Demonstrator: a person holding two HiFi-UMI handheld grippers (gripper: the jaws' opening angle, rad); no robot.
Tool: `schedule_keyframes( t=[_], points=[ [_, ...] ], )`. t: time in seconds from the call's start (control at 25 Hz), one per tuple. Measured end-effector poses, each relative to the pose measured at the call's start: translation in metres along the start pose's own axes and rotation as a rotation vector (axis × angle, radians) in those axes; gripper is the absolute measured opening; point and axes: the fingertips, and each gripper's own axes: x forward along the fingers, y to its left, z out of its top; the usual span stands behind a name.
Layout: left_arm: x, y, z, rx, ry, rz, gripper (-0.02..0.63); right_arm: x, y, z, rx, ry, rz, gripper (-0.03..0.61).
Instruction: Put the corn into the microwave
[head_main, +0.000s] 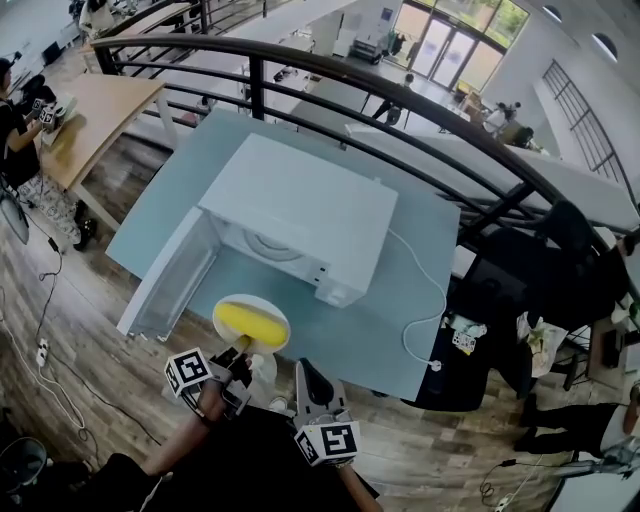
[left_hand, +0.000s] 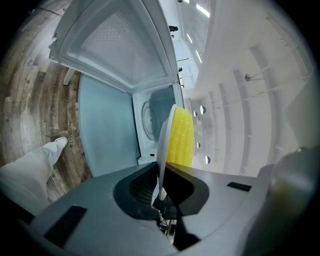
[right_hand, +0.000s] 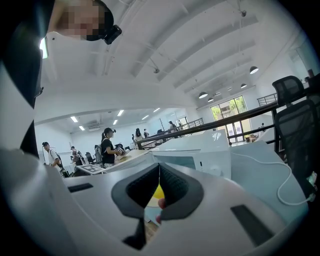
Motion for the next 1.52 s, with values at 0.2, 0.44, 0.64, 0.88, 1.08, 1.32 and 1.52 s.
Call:
schedule_keyframes(
  t=[0.2, 0.44, 0.64, 0.88, 1.08, 1.32, 1.52],
  points=[
    [0.019, -0.007, 0.018, -0.002, -0.002, 0.003, 0.023, 0.024, -0.005, 0.01, -0.007, 0.011, 0.008, 0.009],
    [0.036, -0.007, 0.035, -0.015, 0.004, 0.018, 0.023, 0.045, -0.002, 0.018, -0.023, 0.022, 0.015, 0.009],
    [0.06, -0.005, 0.058, -0.018, -0.003, 0.028, 0.023, 0.066, -0.006, 0.026, -0.038, 0.03, 0.009, 0.009],
    [0.092, 0.007, 0.078, -0.017, 0.015, 0.048, 0.023, 0.091, -0.011, 0.032, -0.062, 0.029, -0.004, 0.009],
    [0.114, 0.02, 0.091, -0.022, 0.032, 0.058, 0.023, 0.111, -0.014, 0.034, -0.066, 0.03, -0.015, 0.009],
    [0.136, 0.035, 0.103, -0.016, 0.033, 0.073, 0.023, 0.13, -0.016, 0.038, -0.068, 0.018, -0.028, 0.009],
    [0.154, 0.052, 0.112, -0.056, 0.017, 0.095, 0.025, 0.144, -0.013, 0.038, -0.054, 0.016, -0.025, 0.009]
  ],
)
